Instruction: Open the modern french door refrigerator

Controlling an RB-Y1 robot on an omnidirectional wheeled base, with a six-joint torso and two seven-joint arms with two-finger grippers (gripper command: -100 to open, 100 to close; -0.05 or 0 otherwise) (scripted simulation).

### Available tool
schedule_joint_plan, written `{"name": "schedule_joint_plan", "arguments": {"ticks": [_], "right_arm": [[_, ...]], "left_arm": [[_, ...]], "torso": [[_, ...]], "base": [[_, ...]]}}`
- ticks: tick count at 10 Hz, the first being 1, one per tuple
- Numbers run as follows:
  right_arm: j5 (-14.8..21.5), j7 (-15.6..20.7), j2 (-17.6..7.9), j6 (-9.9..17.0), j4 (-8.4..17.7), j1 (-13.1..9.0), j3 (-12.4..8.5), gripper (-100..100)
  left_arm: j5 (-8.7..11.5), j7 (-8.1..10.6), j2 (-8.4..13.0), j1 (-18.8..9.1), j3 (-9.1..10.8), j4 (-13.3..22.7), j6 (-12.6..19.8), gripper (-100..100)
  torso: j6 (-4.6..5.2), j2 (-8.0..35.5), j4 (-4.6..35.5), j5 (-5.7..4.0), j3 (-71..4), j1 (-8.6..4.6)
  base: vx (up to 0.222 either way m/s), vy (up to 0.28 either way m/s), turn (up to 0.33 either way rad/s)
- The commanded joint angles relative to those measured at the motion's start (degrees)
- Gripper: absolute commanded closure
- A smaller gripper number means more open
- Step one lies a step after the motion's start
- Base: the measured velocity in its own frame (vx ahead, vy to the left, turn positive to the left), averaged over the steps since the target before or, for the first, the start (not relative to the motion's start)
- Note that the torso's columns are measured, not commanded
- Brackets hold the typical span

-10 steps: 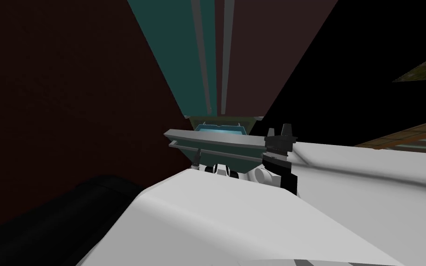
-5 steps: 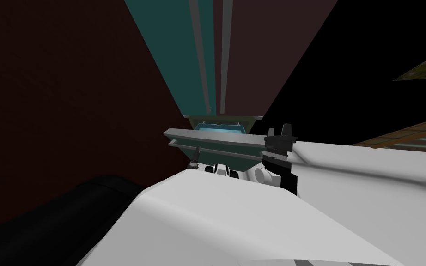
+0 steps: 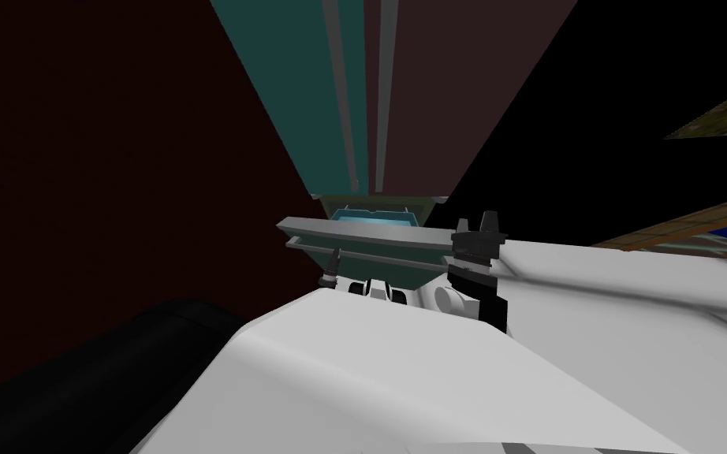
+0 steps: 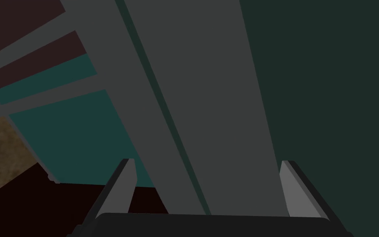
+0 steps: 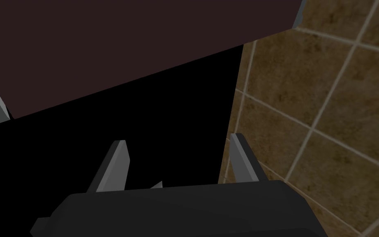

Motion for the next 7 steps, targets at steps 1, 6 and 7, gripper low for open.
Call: {"name": "schedule_joint_plan", "arguments": {"ticks": [1, 6, 7], "right_arm": [[0.0, 0.0, 0.0, 0.0, 0.0, 0.0, 0.0, 0], [0.0, 0.0, 0.0, 0.0, 0.0, 0.0, 0.0, 0], [0.0, 0.0, 0.0, 0.0, 0.0, 0.0, 0.0, 0]], "left_arm": [[0.0, 0.29, 0.1, 0.5, -0.05, -1.2, 0.9, -100], [-0.1, 0.40, 0.1, 1.1, -0.05, -0.5, 1.8, 0], [-0.1, 0.40, 0.1, 1.1, -0.05, -0.5, 1.9, 0]], "torso": [[0.01, 0.1, 0.1, -0.07, 0.0, -0.04], [0.12, -0.5, -0.5, 0.38, -0.2, 0.26], [0.12, -0.5, -0.5, 0.41, -0.2, 0.29]], "base": [[0.000, 0.000, 0.000], [0.000, 0.000, 0.000], [0.000, 0.000, 0.000]]}}
